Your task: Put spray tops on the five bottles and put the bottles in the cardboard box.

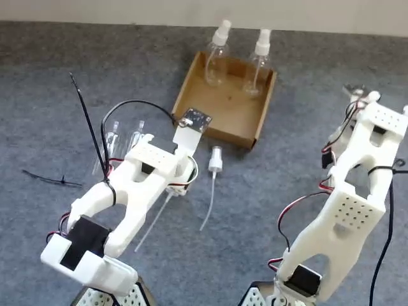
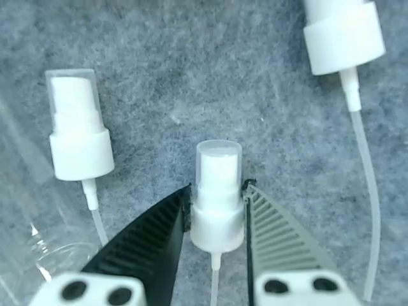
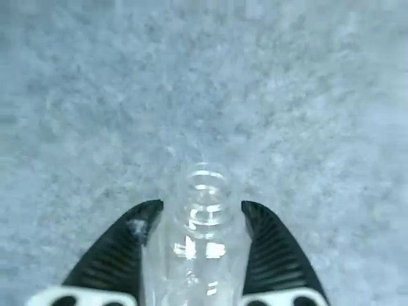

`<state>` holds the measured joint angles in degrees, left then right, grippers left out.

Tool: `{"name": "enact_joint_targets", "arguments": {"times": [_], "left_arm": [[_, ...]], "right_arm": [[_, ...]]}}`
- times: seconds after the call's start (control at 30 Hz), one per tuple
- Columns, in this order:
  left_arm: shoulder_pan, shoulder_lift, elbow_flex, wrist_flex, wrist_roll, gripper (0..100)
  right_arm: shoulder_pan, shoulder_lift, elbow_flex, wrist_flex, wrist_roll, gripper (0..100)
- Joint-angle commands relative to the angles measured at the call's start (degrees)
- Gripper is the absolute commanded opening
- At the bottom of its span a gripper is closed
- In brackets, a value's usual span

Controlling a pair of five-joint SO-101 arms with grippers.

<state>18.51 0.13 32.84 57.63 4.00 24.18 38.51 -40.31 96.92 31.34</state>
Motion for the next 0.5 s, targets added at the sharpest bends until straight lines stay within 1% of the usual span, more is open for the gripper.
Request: {"name": "enact_joint_targets", "arguments": {"times": [0.0,0.07,0.13,0.23,0.37,0.47], "left_arm": [[-1.2,-2.9,-0.7,-0.5,-0.1,5],[-1.2,-3.8,-1.4,-0.4,-0.1,5],[-1.2,-6.1,-2.1,-0.4,-0.1,5],[-1.2,-11.8,-2.6,-0.4,-0.3,5],[-2.4,-22.4,-4.2,3.8,-0.4,5],[-5.8,-30.7,-10.9,9.1,-1.3,5]], "right_arm": [[-2.6,-8.7,-13.8,4.3,-3.4,0.3],[-4.4,-12.9,-18.3,4.3,-7.6,0.3],[-7.1,-17.2,-18.6,4.3,-10.6,0.3],[-13.2,-23.4,-17.0,4.3,-13.1,0.3],[-19.4,-34.0,-8.6,4.3,-17.2,0.3],[-24.3,-42.9,1.5,3.8,-19.4,0.3]]}}
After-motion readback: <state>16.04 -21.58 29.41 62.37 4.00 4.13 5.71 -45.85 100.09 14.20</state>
